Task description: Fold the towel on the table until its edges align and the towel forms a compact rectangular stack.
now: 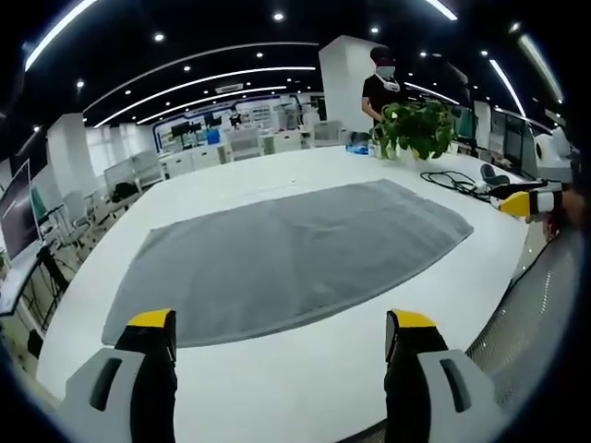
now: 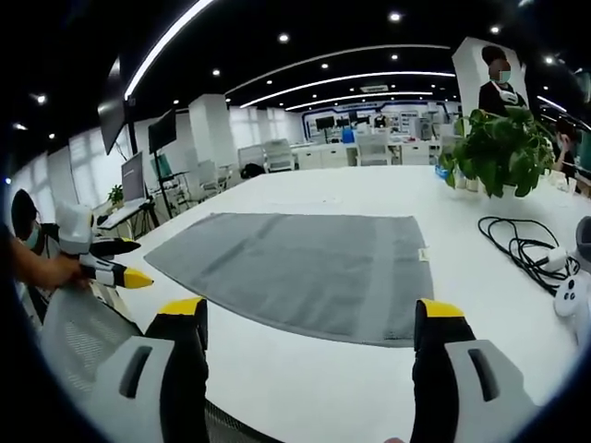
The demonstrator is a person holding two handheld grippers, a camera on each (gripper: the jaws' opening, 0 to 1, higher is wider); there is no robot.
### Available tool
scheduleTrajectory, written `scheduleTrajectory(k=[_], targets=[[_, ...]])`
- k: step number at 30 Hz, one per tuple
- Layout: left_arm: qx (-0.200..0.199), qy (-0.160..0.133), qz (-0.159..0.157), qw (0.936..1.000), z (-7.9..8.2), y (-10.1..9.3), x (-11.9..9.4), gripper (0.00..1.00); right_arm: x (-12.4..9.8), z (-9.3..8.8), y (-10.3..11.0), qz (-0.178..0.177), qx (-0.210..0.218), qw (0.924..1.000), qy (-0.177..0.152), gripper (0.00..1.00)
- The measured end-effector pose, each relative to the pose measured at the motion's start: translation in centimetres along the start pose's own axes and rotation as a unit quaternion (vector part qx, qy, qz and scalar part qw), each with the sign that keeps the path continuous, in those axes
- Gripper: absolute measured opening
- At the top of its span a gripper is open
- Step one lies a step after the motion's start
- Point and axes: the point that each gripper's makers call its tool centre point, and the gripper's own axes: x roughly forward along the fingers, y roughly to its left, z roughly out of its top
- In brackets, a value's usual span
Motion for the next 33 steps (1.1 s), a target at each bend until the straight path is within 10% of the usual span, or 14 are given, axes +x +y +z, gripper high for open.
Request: scheduleTrajectory(k=[22, 33], targets=[[-0.004, 0.007, 0.003, 1.0000, 0.0, 0.3, 0.0, 0.97, -0.4, 0.4, -0.4, 0.003, 0.009, 1.0000, 0.001, 0.97], [0.021, -0.014, -0.021, 0.9995, 2.8, -1.0, -0.4, 0.90, -0.8, 1.5, -4.3, -0.030, 0.033, 0.9987, -0.024, 0.96]])
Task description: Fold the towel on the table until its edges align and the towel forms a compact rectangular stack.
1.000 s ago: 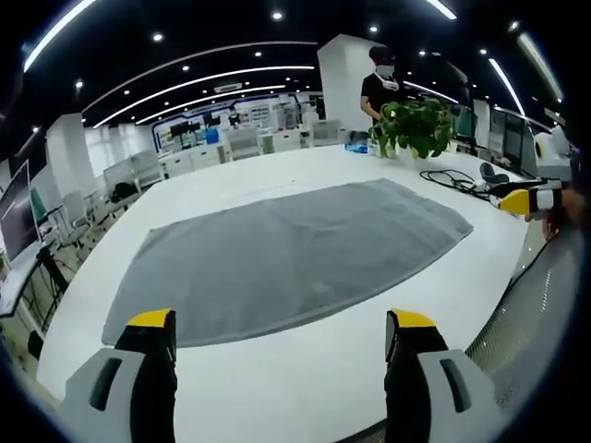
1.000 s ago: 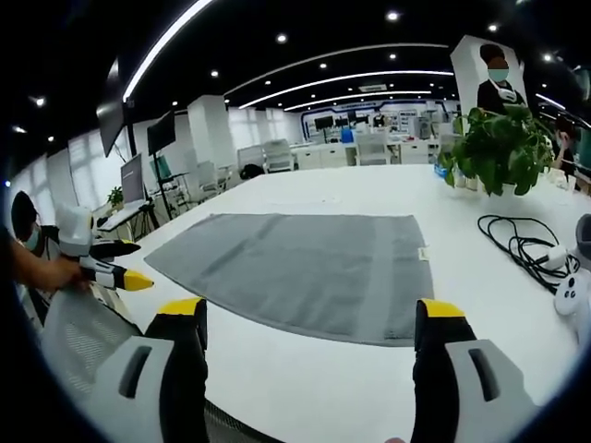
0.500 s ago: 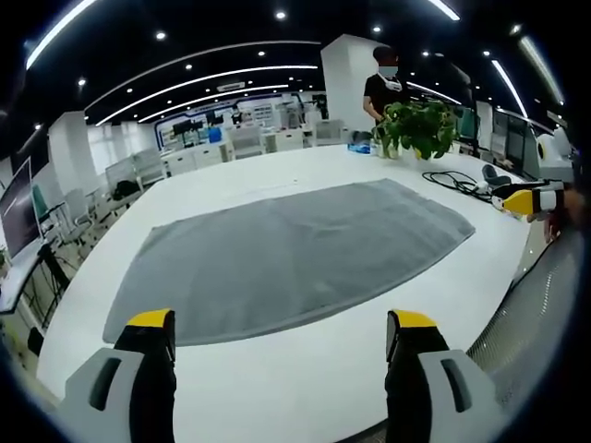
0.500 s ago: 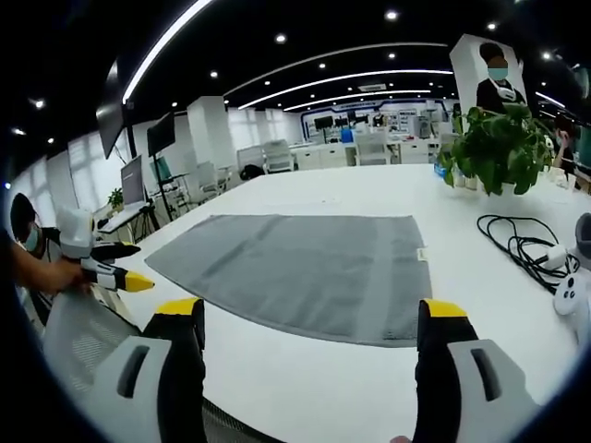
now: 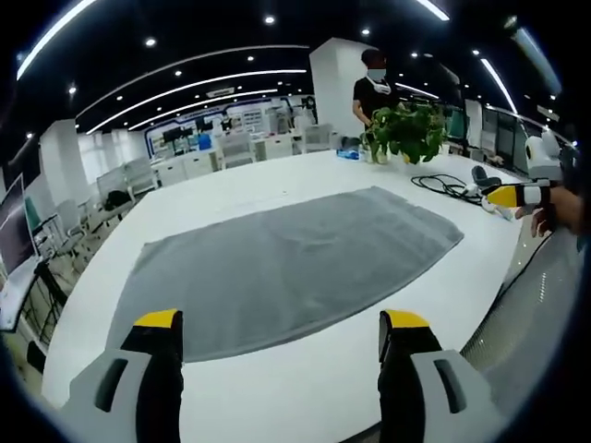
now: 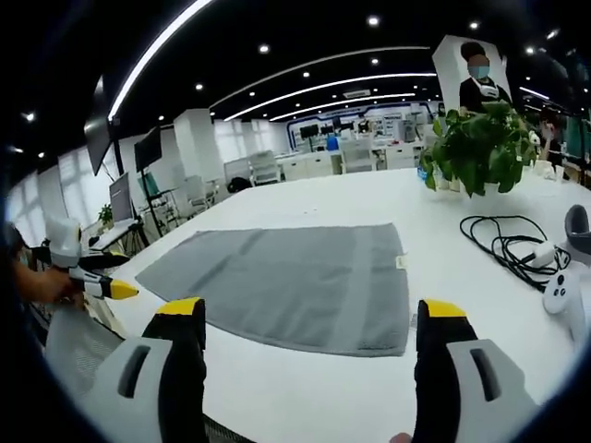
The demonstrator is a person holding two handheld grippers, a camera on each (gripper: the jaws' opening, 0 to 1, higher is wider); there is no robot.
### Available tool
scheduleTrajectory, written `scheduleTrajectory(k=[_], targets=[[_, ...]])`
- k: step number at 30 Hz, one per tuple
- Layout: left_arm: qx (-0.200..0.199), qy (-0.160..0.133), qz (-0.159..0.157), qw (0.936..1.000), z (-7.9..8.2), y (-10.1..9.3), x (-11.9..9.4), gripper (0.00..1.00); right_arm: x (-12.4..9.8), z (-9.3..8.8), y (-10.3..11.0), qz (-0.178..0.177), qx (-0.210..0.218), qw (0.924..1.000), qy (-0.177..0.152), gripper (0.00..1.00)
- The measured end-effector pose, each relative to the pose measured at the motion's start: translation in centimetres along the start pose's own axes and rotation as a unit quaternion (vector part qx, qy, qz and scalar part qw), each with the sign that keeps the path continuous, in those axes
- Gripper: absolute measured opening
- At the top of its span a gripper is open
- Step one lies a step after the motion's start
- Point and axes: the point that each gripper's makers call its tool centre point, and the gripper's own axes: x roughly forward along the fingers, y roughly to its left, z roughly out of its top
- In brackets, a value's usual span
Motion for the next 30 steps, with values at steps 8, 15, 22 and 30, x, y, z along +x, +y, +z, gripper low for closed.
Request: scheduleTrajectory(k=[8, 15, 22, 30], targets=[[-0.002, -0.024, -0.019, 0.9995, 2.7, -1.7, 0.6, 0.88, -0.7, 1.4, -2.1, -0.015, -0.007, 0.9998, -0.012, 0.95], [-0.002, -0.037, -0.042, 0.9984, 4.8, -3.7, 1.2, 0.87, -1.3, 2.8, -4.1, -0.029, -0.004, 0.9993, -0.023, 0.93], [0.025, -0.055, -0.071, 0.9957, 7.8, -6.6, 1.6, 0.87, -1.5, 4.4, -5.8, -0.042, -0.010, 0.9984, -0.037, 0.91], [0.031, -0.067, -0.099, 0.9923, 10.0, -9.3, 1.9, 0.87, -1.4, 5.8, -7.7, -0.050, -0.008, 0.9976, -0.048, 0.90]])
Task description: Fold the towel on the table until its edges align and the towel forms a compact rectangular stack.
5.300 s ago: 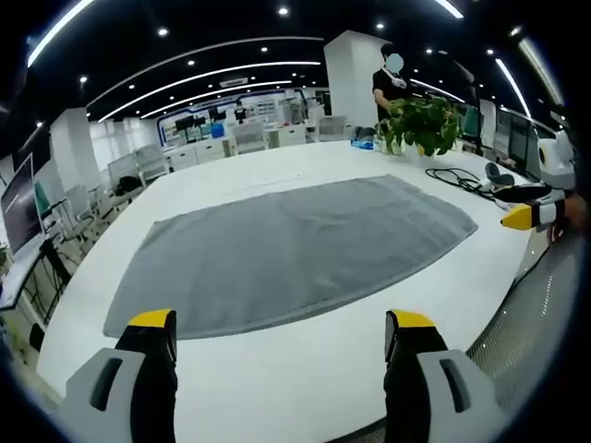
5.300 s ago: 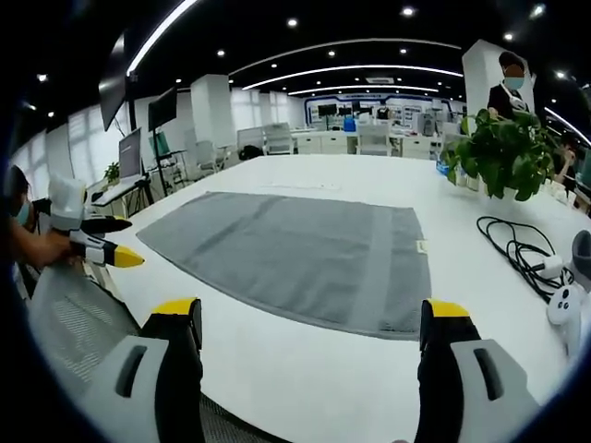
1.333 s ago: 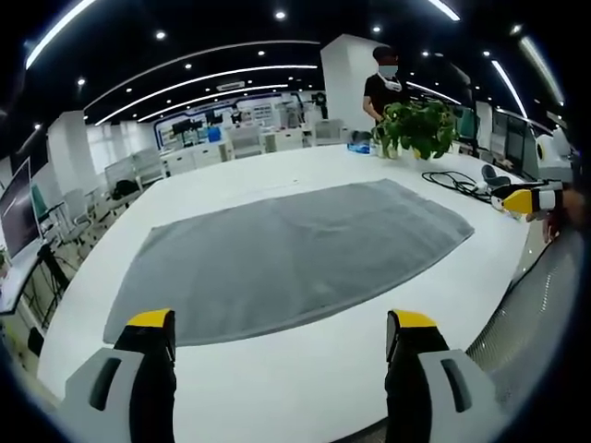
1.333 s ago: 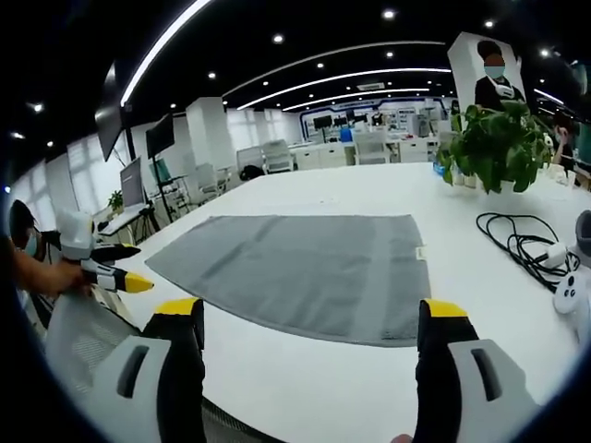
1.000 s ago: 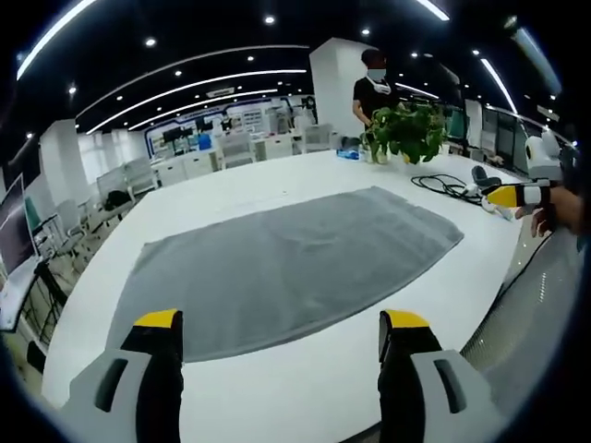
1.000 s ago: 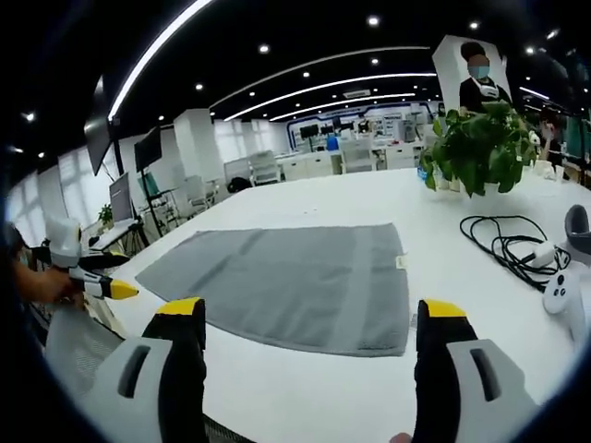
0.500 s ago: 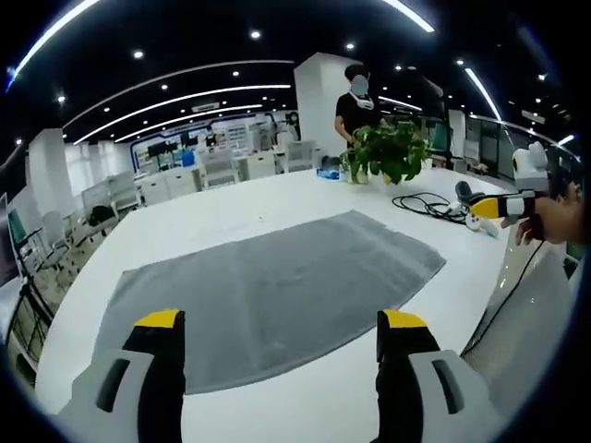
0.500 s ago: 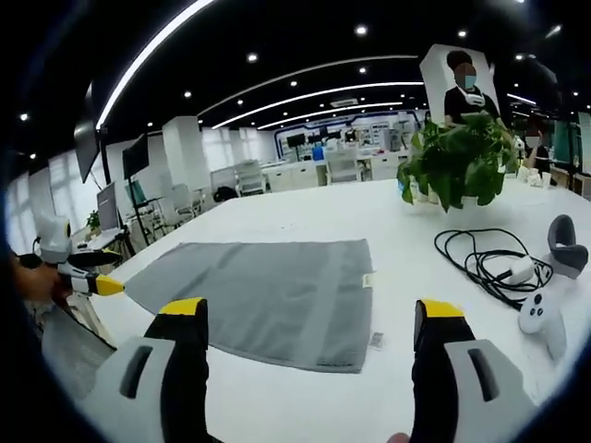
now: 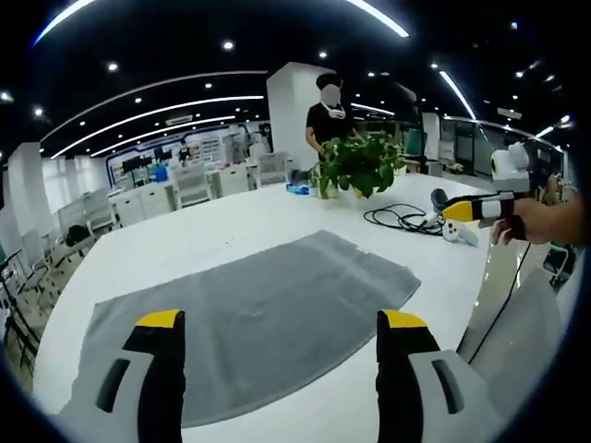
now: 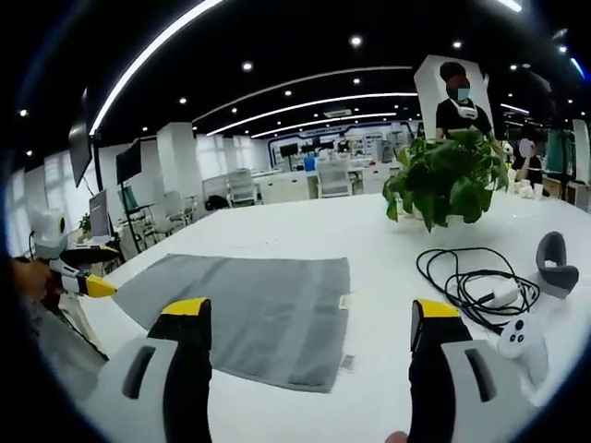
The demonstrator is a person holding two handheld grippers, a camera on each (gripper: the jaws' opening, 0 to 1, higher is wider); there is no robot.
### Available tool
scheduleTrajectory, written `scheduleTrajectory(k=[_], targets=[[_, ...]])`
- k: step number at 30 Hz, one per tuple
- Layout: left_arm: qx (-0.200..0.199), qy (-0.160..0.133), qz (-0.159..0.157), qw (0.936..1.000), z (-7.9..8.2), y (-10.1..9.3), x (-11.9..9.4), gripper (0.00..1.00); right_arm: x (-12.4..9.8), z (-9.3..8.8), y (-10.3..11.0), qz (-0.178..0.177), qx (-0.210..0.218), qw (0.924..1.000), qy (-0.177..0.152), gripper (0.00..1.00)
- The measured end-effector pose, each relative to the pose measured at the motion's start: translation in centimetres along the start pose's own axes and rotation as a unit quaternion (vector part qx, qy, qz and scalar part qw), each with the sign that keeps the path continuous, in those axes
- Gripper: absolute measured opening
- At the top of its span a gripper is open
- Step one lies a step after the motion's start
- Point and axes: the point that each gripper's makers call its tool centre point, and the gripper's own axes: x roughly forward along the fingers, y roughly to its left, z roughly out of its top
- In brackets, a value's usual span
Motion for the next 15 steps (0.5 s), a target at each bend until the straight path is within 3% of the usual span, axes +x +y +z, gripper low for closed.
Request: scheduleTrajectory(k=[15], targets=[[0.000, -0.007, -0.042, 0.9991, 2.0, -2.6, 2.2, 0.88, -1.2, 1.8, -2.2, -0.019, -0.003, 0.9998, -0.009, 0.89]])
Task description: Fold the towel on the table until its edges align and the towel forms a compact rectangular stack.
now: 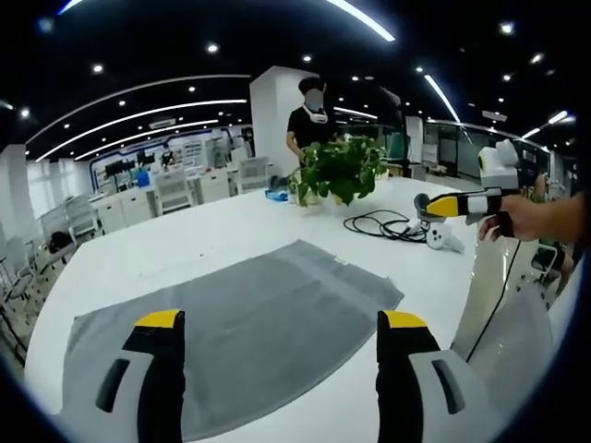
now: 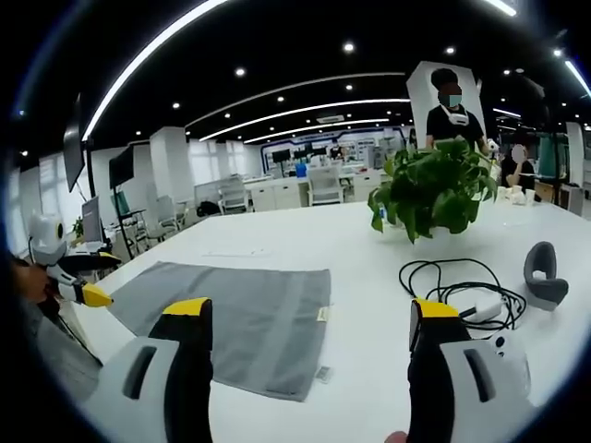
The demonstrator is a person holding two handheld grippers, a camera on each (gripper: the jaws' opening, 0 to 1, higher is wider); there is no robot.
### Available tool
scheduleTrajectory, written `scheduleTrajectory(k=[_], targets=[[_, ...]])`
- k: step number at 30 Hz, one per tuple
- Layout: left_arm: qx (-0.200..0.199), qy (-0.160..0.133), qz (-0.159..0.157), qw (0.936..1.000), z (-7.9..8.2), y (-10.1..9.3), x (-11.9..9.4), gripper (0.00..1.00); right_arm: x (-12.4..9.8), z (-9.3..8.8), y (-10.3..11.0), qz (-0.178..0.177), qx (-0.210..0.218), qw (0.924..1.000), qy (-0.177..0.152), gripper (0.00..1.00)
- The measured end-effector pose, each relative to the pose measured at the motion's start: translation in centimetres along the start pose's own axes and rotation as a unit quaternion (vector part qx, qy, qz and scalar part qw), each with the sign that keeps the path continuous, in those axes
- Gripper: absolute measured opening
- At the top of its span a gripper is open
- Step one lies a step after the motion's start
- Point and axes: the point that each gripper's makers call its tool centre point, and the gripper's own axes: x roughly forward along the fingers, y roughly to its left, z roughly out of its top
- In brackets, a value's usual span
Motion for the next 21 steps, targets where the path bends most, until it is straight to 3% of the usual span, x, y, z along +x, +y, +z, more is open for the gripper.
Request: scheduleTrajectory(k=[12, 17, 21], targets=[[0.046, -0.025, -0.046, 0.9976, 4.7, -3.5, 1.8, 0.88, 0.7, 0.7, -2.7, -0.009, 0.003, 1.0000, 0.001, 0.88], [0.060, -0.023, -0.069, 0.9955, 5.5, -5.4, 3.0, 0.88, 1.4, 1.4, -2.9, -0.001, -0.005, 1.0000, 0.003, 0.88], [0.056, -0.022, -0.087, 0.9944, 6.0, -6.7, 3.6, 0.88, 2.1, 3.0, -3.1, -0.002, -0.016, 0.9998, -0.006, 0.88]])
